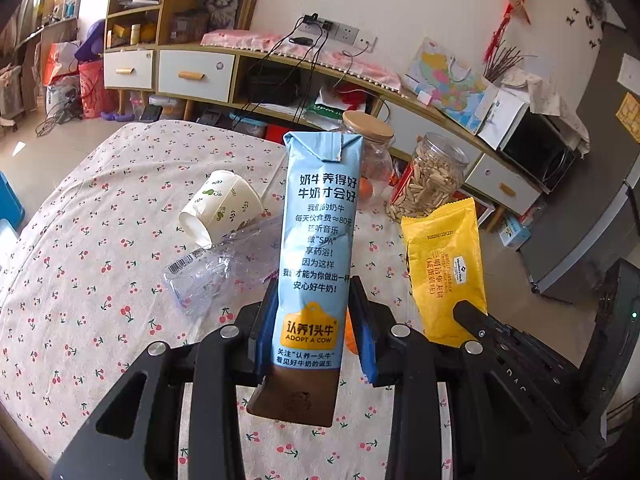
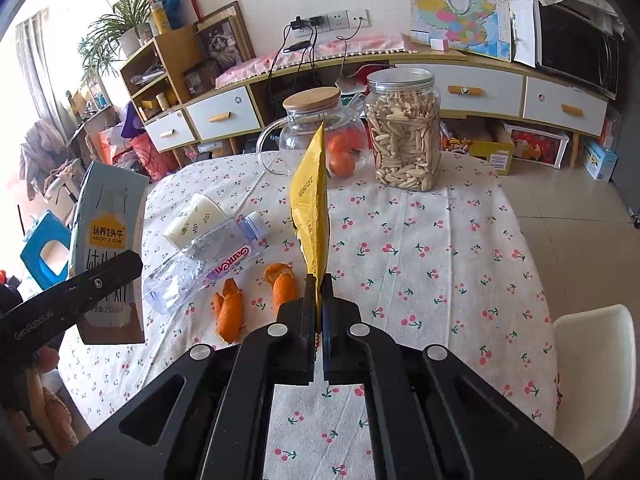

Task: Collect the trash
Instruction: 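Carry the carton and yellow wrapper to the bin and release both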

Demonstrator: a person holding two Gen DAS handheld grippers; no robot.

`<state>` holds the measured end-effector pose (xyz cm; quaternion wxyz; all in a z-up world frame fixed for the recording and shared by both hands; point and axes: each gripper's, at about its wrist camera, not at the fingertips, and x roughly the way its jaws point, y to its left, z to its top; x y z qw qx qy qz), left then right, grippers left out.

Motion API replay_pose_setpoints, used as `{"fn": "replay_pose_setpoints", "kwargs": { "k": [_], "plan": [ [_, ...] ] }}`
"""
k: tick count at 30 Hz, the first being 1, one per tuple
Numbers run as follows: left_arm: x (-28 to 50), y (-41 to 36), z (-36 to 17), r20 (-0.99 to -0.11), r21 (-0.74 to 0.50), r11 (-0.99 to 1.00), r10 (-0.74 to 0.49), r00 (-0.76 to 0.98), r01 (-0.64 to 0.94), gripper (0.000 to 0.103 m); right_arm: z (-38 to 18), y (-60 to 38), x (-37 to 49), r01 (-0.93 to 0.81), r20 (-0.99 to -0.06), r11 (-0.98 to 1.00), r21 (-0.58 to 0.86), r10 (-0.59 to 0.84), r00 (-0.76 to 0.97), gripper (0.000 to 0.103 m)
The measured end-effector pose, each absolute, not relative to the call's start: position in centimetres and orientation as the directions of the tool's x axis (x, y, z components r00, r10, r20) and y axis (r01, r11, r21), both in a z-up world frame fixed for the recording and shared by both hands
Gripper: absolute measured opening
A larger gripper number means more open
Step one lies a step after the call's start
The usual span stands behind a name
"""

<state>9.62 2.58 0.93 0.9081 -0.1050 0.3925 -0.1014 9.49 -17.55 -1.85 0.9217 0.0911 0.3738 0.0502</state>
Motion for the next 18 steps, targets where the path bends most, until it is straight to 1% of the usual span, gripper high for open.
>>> {"fn": "replay_pose_setpoints", "kwargs": {
  "k": [11, 18],
  "plan": [
    [9.6, -1.0, 0.4, -0.688, -0.268, 0.953, -0.294, 0.663, 0.144, 0.034, -1.2, -20.0, 7.8, 0.027, -0.666, 0.989, 0.143, 0.076, 0.742, 0.001],
    [9.3, -4.3, -0.1, -0.690, -0.261, 0.946, -0.324, 0.647, 0.194, 0.034, -0.8, -22.8, 6.3, 0.095, -0.655, 0.990, 0.104, -0.003, 0.756, 0.001]
  ]
}}
